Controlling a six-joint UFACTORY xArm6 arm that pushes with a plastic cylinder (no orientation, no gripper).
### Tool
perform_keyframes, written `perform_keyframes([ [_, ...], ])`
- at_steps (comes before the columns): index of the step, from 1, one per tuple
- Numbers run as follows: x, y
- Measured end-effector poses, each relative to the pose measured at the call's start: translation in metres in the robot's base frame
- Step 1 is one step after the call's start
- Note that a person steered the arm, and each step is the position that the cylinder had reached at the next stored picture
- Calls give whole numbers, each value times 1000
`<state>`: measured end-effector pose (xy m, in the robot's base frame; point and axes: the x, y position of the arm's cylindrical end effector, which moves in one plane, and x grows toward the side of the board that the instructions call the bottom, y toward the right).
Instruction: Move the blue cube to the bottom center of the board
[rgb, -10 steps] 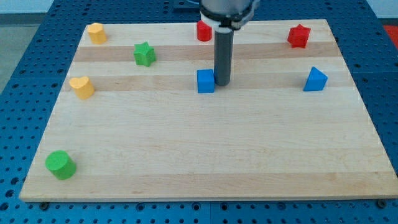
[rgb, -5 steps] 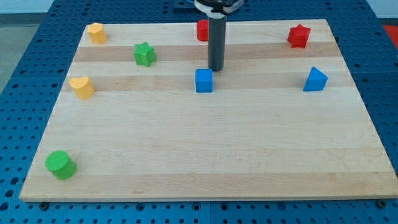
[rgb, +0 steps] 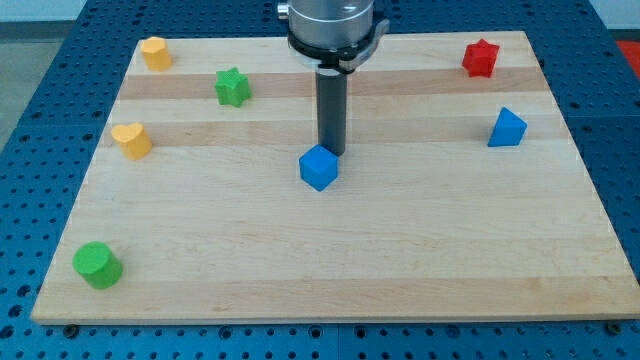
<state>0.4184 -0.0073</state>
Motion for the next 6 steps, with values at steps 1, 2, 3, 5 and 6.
perform_keyframes([
  [1, 17, -1],
  [2, 52, -1],
  [3, 65, -1],
  [5, 31, -28],
  [6, 39, -57],
])
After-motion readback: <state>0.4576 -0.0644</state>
